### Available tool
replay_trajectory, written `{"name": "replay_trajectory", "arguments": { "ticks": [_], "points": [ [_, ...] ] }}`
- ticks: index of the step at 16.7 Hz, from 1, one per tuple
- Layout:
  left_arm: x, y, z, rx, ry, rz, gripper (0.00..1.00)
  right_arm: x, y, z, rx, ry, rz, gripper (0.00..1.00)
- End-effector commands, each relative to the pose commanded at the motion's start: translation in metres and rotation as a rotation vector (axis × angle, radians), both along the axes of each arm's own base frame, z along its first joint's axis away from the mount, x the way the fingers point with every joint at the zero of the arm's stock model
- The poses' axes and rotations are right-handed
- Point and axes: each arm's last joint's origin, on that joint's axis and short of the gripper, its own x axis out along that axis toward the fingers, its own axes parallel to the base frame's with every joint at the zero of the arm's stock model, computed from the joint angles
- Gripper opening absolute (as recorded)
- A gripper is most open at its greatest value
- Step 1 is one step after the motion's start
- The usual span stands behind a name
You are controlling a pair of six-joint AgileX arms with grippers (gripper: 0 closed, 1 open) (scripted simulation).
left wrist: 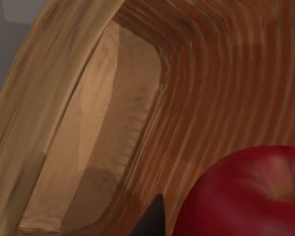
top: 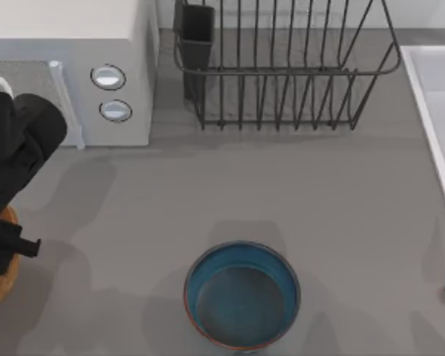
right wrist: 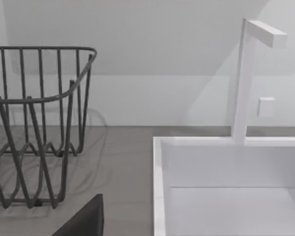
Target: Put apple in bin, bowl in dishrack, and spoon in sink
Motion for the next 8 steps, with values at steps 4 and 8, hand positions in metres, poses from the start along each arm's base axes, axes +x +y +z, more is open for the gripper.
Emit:
{"name": "replay_trajectory", "arguments": {
  "ticks": [4,8],
  "points": [
    [0.0,0.0,0.0,0.0,0.0,0.0,0.75,0.0,0.0,0.0,0.0,0.0,0.0,1.0],
    [0.0,0.0,0.0,0.0,0.0,0.0,1.0,0.0,0.0,0.0,0.0,0.0,0.0,1.0]
  ]
}}
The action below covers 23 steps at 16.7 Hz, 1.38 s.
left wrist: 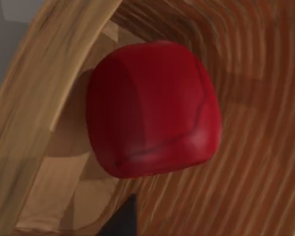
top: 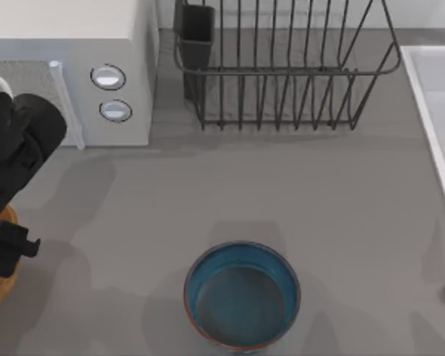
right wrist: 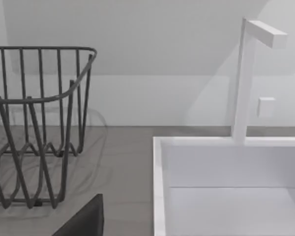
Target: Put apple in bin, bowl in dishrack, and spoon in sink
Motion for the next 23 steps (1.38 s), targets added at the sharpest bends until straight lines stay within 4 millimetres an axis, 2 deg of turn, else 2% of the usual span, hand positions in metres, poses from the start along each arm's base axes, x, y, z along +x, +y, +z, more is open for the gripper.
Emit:
{"name": "replay_trajectory", "arguments": {
  "ticks": [10,14,19,23],
  "points": [
    [-0.001,0.0,0.001,-0.004,-0.015,0.006,1.0,0.0,0.0,0.0,0.0,0.0,0.0,1.0],
    [-0.016,-0.001,0.009,-0.099,-0.198,0.11,1.0,0.0,0.0,0.0,0.0,0.0,0.0,1.0],
    [-0.052,0.004,0.014,-0.367,-0.601,0.451,1.0,0.0,0.0,0.0,0.0,0.0,0.0,1.0],
    [-0.084,0.012,0.007,-0.685,-0.935,0.909,1.0,0.0,0.0,0.0,0.0,0.0,0.0,1.0]
  ]
}}
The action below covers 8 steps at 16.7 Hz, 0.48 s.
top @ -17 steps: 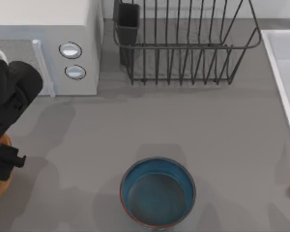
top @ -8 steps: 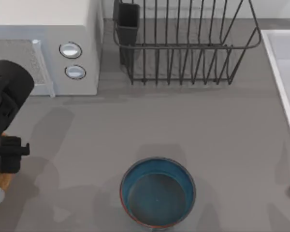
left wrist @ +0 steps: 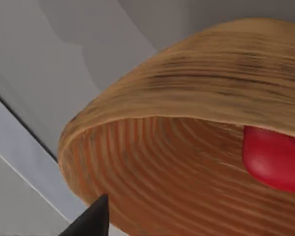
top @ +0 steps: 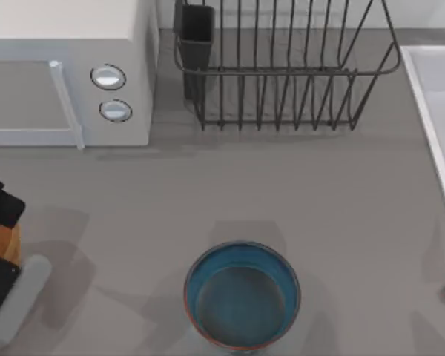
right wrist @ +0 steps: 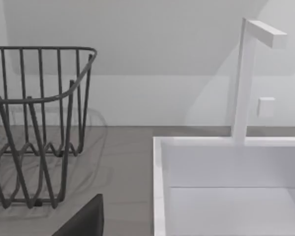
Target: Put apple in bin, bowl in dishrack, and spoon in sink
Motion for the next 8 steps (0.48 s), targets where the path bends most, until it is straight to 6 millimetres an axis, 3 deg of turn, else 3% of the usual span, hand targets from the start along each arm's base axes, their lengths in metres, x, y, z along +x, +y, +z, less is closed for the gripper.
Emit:
{"name": "replay_trajectory", "arguments": {
  "ticks": [8],
  "points": [
    [-0.043,0.018,-0.029,-1.037,-0.535,0.8,1.0,0.0,0.0,0.0,0.0,0.0,0.0,1.0]
  ]
}}
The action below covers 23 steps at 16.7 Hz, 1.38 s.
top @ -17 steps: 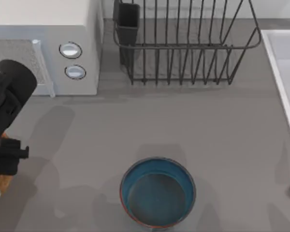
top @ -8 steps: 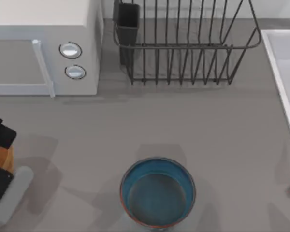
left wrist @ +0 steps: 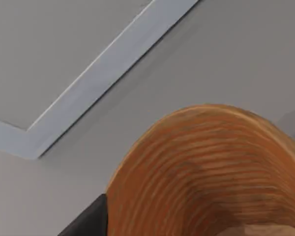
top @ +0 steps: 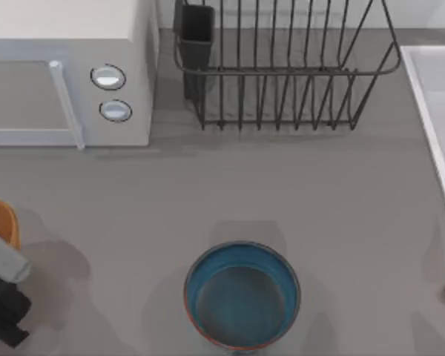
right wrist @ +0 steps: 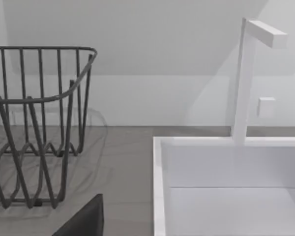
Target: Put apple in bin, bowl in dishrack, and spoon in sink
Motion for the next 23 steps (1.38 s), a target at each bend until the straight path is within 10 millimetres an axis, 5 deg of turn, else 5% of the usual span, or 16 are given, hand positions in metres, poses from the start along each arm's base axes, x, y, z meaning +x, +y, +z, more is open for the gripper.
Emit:
{"name": "replay_trajectory", "arguments": {
  "ticks": [5,9,18,23],
  "points": [
    [-0.009,0.009,-0.002,-0.503,-0.303,0.2,1.0,0.0,0.0,0.0,0.0,0.0,0.0,1.0],
    [-0.013,0.014,0.003,-0.716,-0.477,0.24,1.0,0.0,0.0,0.0,0.0,0.0,0.0,1.0],
    [-0.014,0.016,0.006,-0.755,-0.513,0.245,1.0,0.0,0.001,0.002,0.009,0.009,0.01,1.0],
    [-0.014,0.016,0.006,-0.755,-0.513,0.245,1.0,0.004,0.021,0.038,0.14,0.193,0.171,1.0]
  ]
}}
